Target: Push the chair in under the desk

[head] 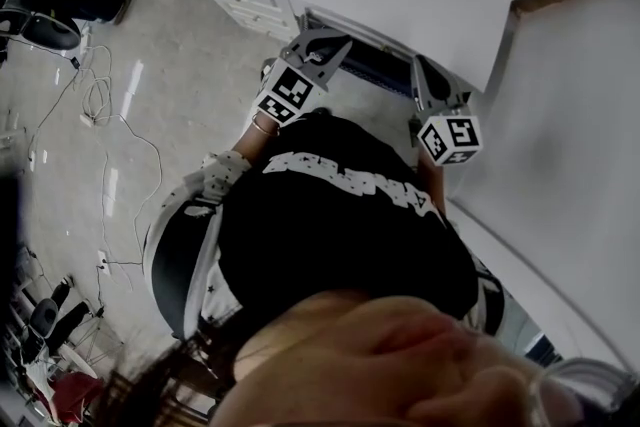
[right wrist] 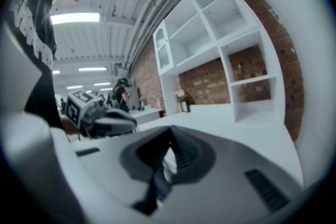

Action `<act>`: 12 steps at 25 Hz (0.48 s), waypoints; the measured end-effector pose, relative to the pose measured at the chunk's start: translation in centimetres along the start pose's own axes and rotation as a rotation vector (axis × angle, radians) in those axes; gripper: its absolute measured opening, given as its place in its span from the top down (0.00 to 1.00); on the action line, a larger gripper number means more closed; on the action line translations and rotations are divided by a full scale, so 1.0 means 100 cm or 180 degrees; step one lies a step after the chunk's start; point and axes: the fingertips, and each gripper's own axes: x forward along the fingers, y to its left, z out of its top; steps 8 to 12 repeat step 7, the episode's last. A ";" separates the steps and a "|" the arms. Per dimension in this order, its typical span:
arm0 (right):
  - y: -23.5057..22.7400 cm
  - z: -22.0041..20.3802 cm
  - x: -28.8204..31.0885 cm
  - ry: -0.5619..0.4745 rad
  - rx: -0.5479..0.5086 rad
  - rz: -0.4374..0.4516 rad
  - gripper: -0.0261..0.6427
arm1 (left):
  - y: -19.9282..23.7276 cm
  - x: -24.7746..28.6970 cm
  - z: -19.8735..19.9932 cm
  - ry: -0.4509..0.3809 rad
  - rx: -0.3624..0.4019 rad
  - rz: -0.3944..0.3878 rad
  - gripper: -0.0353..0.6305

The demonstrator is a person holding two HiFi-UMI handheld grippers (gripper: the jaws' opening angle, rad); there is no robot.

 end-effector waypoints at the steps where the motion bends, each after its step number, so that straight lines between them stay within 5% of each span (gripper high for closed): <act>1: 0.000 -0.001 0.000 -0.0008 0.0007 0.0009 0.92 | 0.000 0.000 -0.001 0.0006 -0.0003 0.0013 0.89; 12: 0.005 0.005 0.003 0.0002 -0.0031 0.0036 0.92 | 0.004 -0.006 0.000 0.0013 -0.0014 0.0056 0.89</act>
